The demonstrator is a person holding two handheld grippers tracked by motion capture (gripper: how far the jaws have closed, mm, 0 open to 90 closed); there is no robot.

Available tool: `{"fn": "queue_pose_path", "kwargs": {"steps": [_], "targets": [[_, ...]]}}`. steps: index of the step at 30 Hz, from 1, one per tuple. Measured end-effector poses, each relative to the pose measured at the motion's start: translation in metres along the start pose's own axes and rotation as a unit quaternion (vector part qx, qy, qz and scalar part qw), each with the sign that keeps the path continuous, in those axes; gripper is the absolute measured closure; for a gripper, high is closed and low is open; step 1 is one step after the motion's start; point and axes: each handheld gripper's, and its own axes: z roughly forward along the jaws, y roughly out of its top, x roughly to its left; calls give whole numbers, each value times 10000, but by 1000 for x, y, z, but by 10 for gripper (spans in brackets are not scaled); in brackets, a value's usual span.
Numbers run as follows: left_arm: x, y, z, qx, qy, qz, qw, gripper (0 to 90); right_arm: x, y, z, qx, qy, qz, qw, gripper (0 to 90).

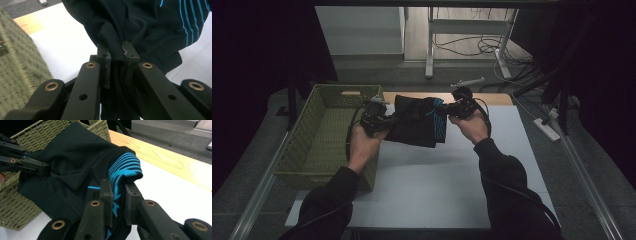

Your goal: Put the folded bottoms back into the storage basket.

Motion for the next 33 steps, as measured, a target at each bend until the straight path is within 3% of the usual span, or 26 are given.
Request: {"fn": "queue_pose_path", "kwargs": {"steps": [17,33], "targets": [[35,-8,-39,-104,257,-207,9994,794,29,28,25,-45,144,-256,9996,804],[59,-18,-66,-157,434,-357,9983,794,52,49,50,-125,290,-423,9986,804]]}}
